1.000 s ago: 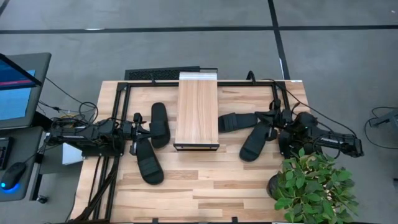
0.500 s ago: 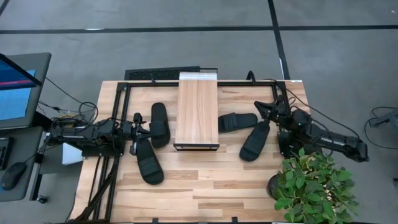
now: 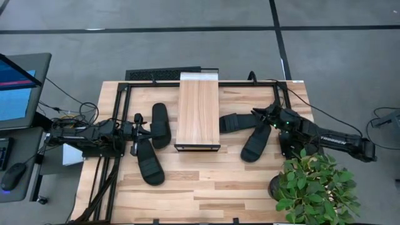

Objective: Pick and place slides into the shelf
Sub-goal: Put the black slide on the shelf

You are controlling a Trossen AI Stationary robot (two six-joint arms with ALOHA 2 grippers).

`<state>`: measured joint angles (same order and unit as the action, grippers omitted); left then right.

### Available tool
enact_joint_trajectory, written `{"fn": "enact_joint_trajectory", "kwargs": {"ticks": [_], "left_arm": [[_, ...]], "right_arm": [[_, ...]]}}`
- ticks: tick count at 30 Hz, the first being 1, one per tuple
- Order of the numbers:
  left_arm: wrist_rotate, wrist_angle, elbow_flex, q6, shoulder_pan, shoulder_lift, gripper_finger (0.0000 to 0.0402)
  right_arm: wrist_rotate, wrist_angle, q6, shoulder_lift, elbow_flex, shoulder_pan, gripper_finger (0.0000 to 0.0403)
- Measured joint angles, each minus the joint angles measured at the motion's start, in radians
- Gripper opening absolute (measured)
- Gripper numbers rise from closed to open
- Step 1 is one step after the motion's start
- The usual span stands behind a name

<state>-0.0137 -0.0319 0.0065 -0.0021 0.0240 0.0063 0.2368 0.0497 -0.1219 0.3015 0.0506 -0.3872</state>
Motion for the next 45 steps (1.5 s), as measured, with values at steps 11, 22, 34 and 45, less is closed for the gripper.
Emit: {"fn": "enact_joint_trajectory", "kwargs": {"ticks": [11, 22, 34, 45], "left_arm": [[0.000, 0.000, 0.000, 0.001, 0.000, 0.000, 0.0000], [0.000, 0.000, 0.000, 0.000, 0.000, 0.000, 0.0000], [0.000, 0.000, 0.000, -0.002, 0.000, 0.000, 0.0000], [0.000, 0.000, 0.000, 0.003, 0.000, 0.000, 0.0000]], "right_arm": [[-0.014, -0.012, 0.094, 0.000, 0.001, 0.054, 0.0067], [-0.083, -0.068, -0.023, 0.007, 0.003, 0.121, 0.0067], [-0.080, -0.065, -0.162, 0.176, 0.003, 0.146, 0.0068], [-0.080, -0.141, -0.167, 0.327, -0.027, 0.146, 0.0068]]}}
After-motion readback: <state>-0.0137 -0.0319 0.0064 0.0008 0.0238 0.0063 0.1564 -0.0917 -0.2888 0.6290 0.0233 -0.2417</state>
